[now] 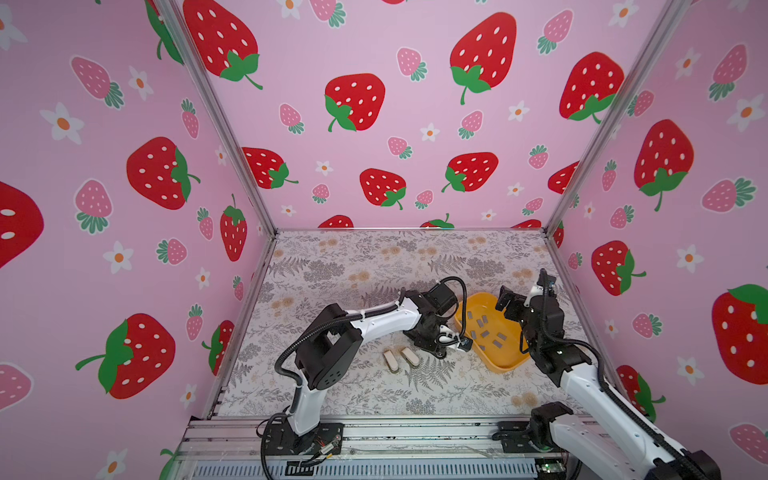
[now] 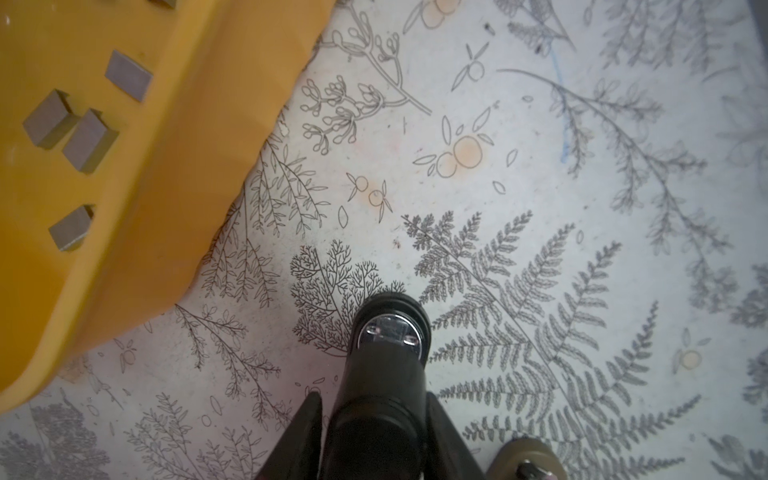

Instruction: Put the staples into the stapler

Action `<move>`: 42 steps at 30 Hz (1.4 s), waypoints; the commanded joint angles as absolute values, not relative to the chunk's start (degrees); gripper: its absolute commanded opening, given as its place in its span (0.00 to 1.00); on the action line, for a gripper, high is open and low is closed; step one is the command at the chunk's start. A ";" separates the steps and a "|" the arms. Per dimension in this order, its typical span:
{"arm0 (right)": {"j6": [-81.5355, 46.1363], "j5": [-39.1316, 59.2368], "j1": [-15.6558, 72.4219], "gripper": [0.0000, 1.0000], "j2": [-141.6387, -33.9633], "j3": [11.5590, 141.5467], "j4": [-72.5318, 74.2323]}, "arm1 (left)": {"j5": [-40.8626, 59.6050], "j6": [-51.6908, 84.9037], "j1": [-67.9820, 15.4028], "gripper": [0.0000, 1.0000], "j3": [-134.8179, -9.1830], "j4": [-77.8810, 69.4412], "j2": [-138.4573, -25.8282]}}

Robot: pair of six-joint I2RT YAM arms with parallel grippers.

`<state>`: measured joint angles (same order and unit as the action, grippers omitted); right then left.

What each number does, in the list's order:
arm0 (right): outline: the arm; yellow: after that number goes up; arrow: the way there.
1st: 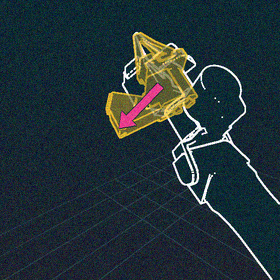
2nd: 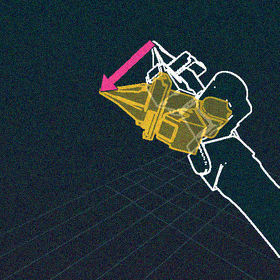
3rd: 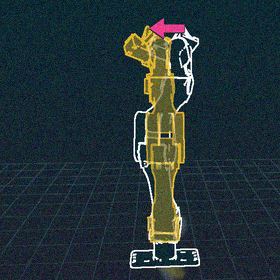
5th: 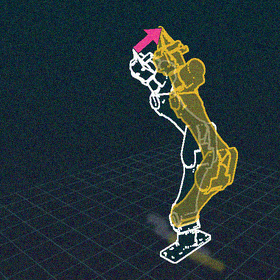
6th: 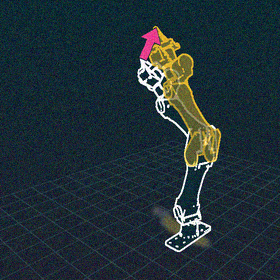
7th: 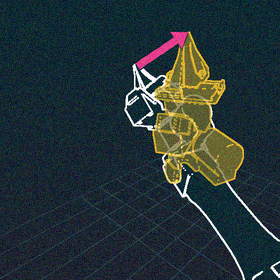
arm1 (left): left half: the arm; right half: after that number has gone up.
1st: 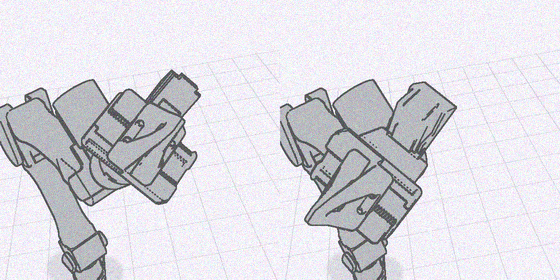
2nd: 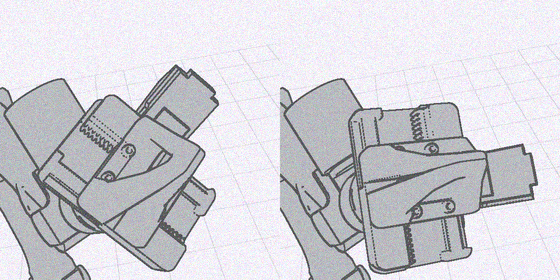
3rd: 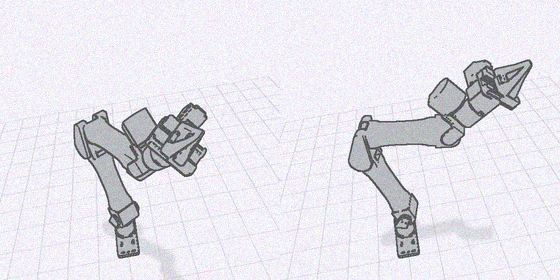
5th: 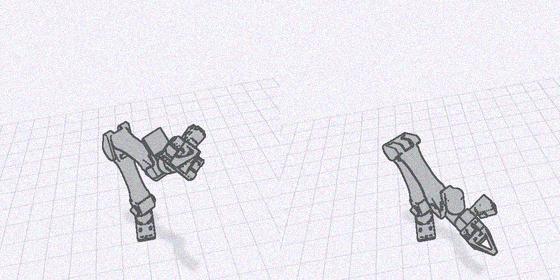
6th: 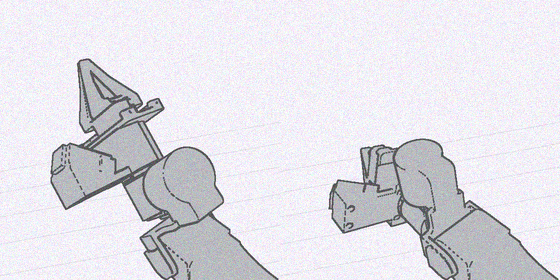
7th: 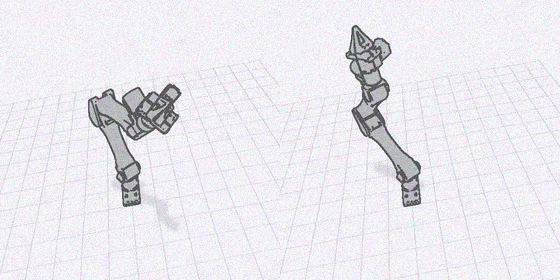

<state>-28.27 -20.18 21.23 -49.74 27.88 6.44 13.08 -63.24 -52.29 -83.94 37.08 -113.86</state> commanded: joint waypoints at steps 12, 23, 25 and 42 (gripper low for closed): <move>-36.02 -23.02 21.09 0.99 -46.29 23.59 12.24 | 17.16 -61.62 -47.36 0.00 -80.01 31.44 -100.40; -43.44 -5.41 27.94 0.86 -54.68 31.53 13.67 | 23.84 -52.36 -38.91 0.00 -69.31 13.42 -85.38; -41.25 -5.79 30.68 0.84 -57.35 33.14 15.27 | 24.14 -51.98 -38.33 0.00 -70.01 14.33 -85.93; -37.47 12.51 37.40 0.53 -65.43 31.84 26.89 | 23.78 -51.52 -36.98 0.00 -67.86 11.74 -84.54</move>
